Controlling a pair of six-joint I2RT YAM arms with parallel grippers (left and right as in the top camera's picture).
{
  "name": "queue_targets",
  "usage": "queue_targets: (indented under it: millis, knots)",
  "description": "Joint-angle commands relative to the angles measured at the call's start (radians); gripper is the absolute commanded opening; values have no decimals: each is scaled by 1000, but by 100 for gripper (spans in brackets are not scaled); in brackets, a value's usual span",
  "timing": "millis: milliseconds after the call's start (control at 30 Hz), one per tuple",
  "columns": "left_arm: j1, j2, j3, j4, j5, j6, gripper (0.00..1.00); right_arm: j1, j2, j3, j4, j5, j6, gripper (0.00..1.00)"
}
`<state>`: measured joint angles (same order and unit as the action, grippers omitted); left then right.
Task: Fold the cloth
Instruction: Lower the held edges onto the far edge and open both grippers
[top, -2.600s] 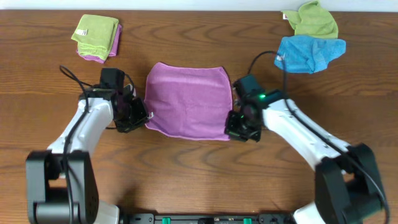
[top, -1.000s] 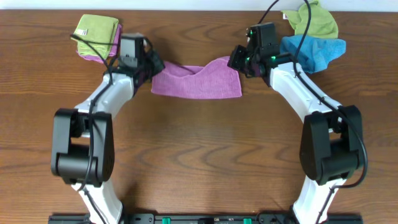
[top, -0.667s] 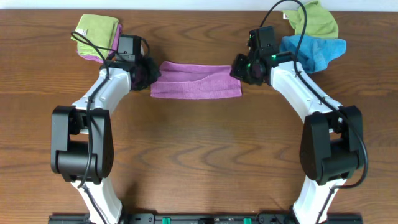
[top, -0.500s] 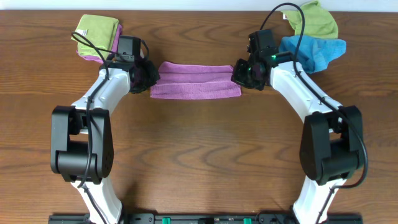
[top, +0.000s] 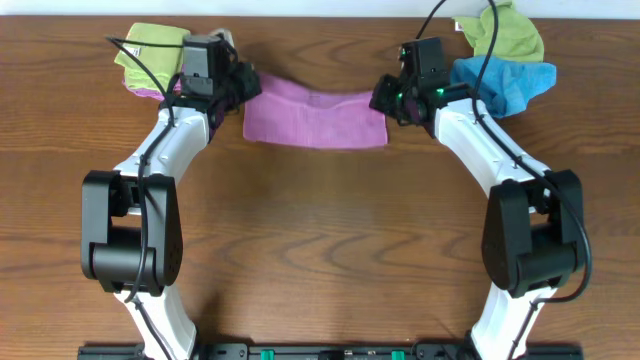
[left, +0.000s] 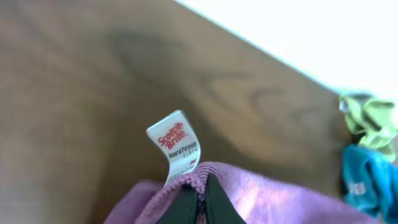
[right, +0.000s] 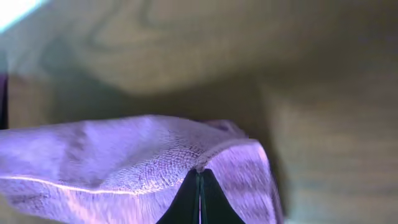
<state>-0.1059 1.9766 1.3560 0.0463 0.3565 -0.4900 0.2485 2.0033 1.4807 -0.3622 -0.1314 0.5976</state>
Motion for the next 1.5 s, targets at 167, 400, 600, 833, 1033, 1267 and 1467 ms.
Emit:
queue_targets:
  millis: [167, 400, 600, 833, 1033, 1267, 1467]
  knots:
    - [-1, 51, 21, -24, -3, 23, 6, -4, 11, 16, 30, 112, 11, 2]
    - [3, 65, 21, -174, -23, 57, 6, -5, 11, 13, -149, 114, 0, 2]
    - [4, 65, 21, -220, -52, 56, 6, -5, 11, 8, -191, 112, -20, 2]
    - [4, 65, 21, -312, -92, 57, 6, -5, 11, 8, -249, 113, -19, 2]
    - [4, 65, 21, -330, -105, 56, 6, 6, 11, 8, -259, 113, -19, 4]
    - [9, -9, 22, -341, -92, 59, 73, 5, 9, 10, -270, 92, -19, 92]
    - [9, -149, 21, -337, -102, 103, 73, 3, -36, 17, -258, 72, -20, 26]
